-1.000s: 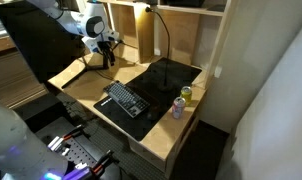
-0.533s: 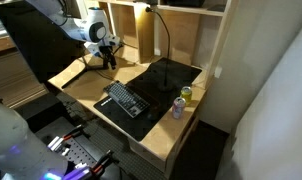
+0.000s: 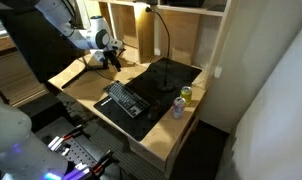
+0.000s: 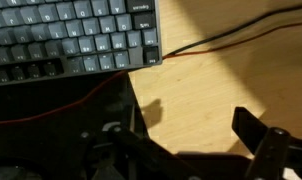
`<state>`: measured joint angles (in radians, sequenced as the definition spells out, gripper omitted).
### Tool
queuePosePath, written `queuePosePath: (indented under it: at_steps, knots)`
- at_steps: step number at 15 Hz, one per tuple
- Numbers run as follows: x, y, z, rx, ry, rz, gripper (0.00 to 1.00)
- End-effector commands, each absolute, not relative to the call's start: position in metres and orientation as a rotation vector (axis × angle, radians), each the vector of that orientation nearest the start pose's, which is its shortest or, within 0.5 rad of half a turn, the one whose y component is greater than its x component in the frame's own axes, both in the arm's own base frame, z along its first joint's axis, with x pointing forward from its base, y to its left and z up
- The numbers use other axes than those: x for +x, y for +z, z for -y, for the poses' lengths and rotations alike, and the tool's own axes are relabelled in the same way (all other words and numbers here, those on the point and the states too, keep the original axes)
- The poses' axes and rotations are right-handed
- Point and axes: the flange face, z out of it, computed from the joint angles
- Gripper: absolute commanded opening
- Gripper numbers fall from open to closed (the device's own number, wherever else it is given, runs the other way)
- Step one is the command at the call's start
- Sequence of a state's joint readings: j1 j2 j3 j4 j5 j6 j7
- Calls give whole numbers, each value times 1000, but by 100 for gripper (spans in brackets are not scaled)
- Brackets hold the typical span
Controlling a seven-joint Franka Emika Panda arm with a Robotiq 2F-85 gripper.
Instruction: Push the keyboard forwards
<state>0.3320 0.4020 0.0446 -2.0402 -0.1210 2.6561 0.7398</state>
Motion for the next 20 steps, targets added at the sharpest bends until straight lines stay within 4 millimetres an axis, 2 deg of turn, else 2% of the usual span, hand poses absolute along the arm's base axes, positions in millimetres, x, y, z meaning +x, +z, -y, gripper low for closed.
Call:
queuePosePath:
  at_steps: [1,2,5,7,11,14,20]
  knots:
    - [586,261,-234,-3010,-433,-449,100]
    - [580,265,-229,-3023,-385,-433,100]
    - [583,263,-232,-3014,-402,-447,100]
    - [578,262,-229,-3074,-311,-452,100]
    - [580,261,-229,-3055,-351,-436,100]
    - [579,261,-232,-3026,-313,-495,100]
    - [578,258,-232,-3045,-312,-477,100]
